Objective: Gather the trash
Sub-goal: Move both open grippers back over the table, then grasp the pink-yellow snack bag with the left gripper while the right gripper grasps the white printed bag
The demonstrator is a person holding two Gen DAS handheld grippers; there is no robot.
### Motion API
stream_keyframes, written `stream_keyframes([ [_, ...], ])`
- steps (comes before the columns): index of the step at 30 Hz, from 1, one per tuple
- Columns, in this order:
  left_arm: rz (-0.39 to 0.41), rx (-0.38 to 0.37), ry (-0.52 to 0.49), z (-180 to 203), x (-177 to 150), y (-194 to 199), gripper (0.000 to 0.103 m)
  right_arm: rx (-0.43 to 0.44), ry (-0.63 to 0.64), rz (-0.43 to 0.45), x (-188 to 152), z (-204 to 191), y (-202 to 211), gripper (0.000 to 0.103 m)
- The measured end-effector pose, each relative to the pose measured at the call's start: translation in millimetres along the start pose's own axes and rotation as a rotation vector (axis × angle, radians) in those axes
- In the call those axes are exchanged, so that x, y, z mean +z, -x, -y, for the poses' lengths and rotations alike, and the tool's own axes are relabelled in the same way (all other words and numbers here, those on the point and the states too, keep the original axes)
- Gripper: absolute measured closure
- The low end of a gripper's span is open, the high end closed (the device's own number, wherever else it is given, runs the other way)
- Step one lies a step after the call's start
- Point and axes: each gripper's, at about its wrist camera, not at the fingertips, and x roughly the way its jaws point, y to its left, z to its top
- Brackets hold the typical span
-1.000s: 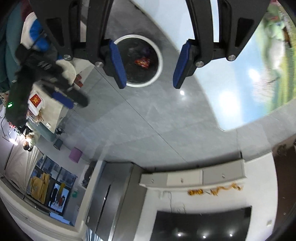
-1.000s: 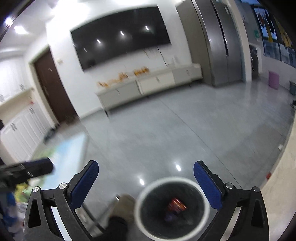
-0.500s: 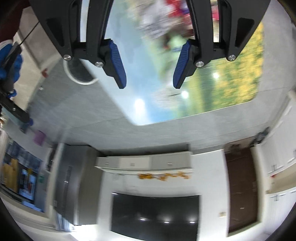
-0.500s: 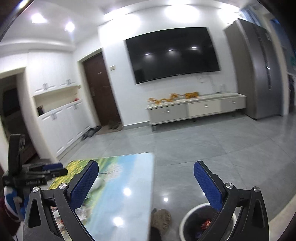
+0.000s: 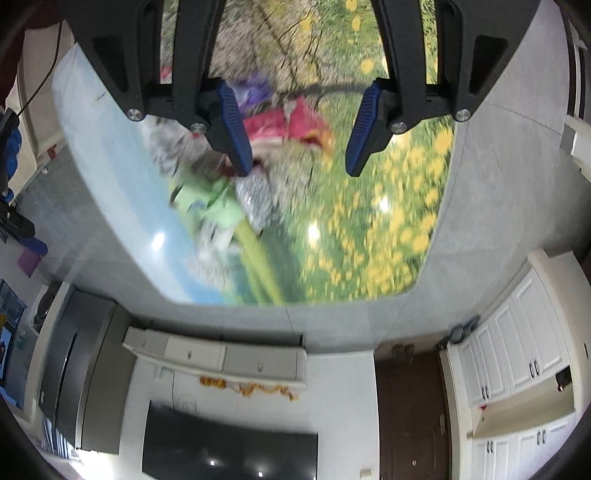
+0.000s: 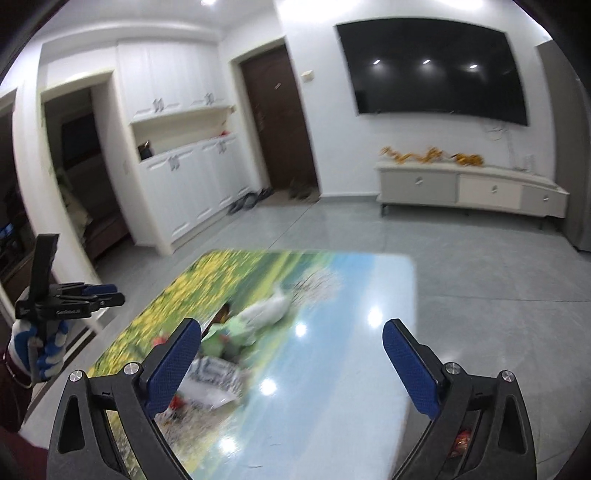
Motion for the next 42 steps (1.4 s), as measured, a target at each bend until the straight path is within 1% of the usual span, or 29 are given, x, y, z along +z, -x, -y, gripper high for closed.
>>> stream_keyframes([
  [3, -0.046, -0.028, -0.048, 5, -13, -17, 0.053, 0.035, 0.008, -0.060, -11, -10, -19, 0.006],
  [9, -0.118, -0.088, -0.158, 9, -23, -52, 0.053, 0.070, 0.003, -0.185, -30, -18, -55, 0.006],
  [12, -0.148, -0.094, -0.201, 8, -25, -70, 0.053, 0.079, -0.003, -0.237, -38, -21, -74, 0.006],
  [16, -0.173, -0.109, -0.195, -4, -26, -85, 0.053, 0.090, -0.016, -0.289, -44, -21, -96, 0.006],
  [21, -0.199, -0.111, -0.152, -20, -33, -101, 0.053, 0.103, -0.017, -0.341, -48, -22, -121, 0.006],
  [24, -0.207, -0.101, -0.152, -22, -37, -109, 0.053, 0.117, -0.017, -0.363, -51, -23, -133, 0.006],
  [27, -0.195, -0.080, -0.165, -21, -39, -114, 0.053, 0.134, -0.020, -0.378, -53, -26, -143, 0.008],
  [31, -0.177, -0.093, -0.154, -21, -39, -115, 0.054, 0.176, -0.025, -0.387, -54, -30, -152, 0.011],
  [32, -0.172, -0.094, -0.154, -21, -38, -115, 0.056, 0.187, -0.022, -0.390, -54, -31, -154, 0.011],
  [34, -0.161, -0.098, -0.146, -21, -37, -116, 0.062, 0.202, -0.017, -0.397, -55, -34, -157, 0.014],
  [35, -0.157, -0.104, -0.139, -22, -37, -116, 0.067, 0.210, -0.015, -0.401, -55, -35, -160, 0.015],
  [36, -0.155, -0.114, -0.127, -23, -36, -116, 0.068, 0.218, -0.014, -0.405, -55, -35, -162, 0.017],
  [37, -0.154, -0.120, -0.119, -24, -36, -116, 0.069, 0.227, -0.013, -0.408, -55, -36, -163, 0.023],
  [38, -0.151, -0.122, -0.116, -24, -36, -116, 0.070, 0.242, -0.015, -0.413, -55, -37, -166, 0.028],
  [39, -0.148, -0.118, -0.117, -24, -37, -116, 0.071, 0.253, -0.017, -0.418, -56, -37, -169, 0.035],
  [40, -0.146, -0.114, -0.116, -23, -38, -116, 0.071, 0.262, -0.019, -0.424, -57, -37, -172, 0.040],
  [41, -0.146, -0.113, -0.111, -23, -38, -115, 0.071, 0.273, -0.022, -0.430, -58, -38, -174, 0.042],
  [42, -0.145, -0.111, -0.107, -23, -39, -114, 0.071, 0.289, -0.025, -0.433, -59, -38, -176, 0.046],
])
